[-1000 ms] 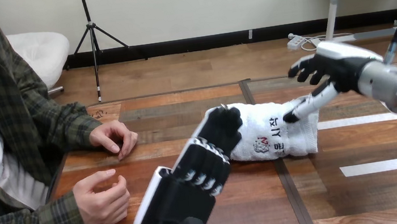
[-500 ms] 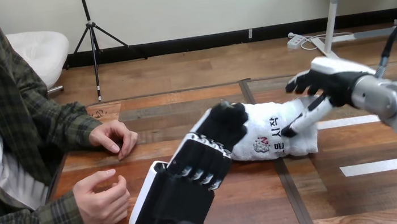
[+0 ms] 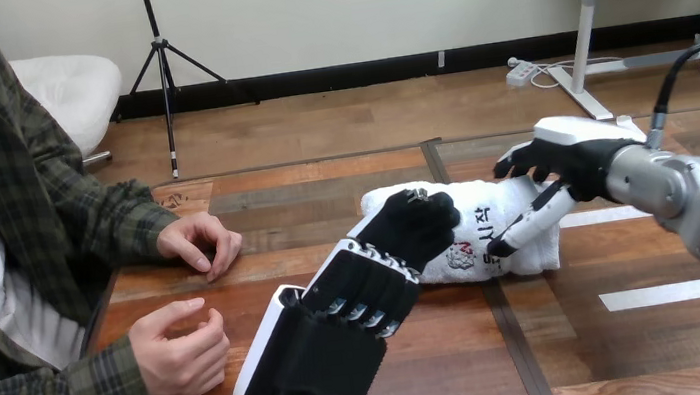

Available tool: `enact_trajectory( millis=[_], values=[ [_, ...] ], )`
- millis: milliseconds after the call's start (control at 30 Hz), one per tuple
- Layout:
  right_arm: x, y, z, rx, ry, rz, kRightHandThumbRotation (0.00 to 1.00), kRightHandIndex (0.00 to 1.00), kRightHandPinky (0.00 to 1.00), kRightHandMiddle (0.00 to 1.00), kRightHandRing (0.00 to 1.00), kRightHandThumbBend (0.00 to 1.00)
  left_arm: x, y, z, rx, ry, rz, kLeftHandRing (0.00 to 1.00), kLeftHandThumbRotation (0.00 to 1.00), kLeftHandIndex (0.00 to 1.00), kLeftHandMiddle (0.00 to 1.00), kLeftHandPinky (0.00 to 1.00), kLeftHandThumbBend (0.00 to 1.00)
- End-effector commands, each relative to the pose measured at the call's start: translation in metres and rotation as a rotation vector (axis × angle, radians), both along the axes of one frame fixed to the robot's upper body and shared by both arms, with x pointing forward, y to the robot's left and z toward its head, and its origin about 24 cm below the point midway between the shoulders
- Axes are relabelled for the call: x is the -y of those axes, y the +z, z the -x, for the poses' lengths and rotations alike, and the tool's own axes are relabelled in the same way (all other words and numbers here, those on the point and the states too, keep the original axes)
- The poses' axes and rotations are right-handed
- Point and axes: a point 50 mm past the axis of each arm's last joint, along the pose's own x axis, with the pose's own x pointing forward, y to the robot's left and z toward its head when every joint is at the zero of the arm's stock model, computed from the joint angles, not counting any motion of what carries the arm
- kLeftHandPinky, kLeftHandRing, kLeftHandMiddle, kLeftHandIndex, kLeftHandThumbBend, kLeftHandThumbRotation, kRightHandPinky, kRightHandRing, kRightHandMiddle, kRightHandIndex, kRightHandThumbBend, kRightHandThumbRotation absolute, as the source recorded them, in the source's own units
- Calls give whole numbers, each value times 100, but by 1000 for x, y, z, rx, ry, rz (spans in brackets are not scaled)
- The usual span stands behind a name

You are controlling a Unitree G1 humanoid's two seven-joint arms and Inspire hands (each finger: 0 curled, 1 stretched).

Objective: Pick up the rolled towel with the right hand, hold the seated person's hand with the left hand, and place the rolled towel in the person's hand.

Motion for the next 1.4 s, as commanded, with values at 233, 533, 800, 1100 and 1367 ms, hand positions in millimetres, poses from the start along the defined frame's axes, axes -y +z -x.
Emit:
enact_trajectory(
  millis=[233,533,800,1100,1367],
  values=[
    [-22,10,-8,55,63,-8,44,88,82,88,88,100,10,-10,34,-77,18,105,89,64,87,88,92,100],
    [-27,2,-6,29,89,31,48,89,85,89,90,100,15,-10,34,-62,26,109,88,64,86,87,90,100],
    [-31,-6,-3,6,107,54,51,89,86,89,90,100,19,-7,35,-60,18,115,88,63,87,87,89,100],
    [-36,-14,0,-18,128,70,55,90,86,90,91,100,22,-6,38,-63,32,121,87,63,86,87,88,100],
    [-39,-21,3,-35,150,97,61,90,87,90,91,100,23,-6,40,-60,36,127,87,63,86,87,86,100]
  ],
)
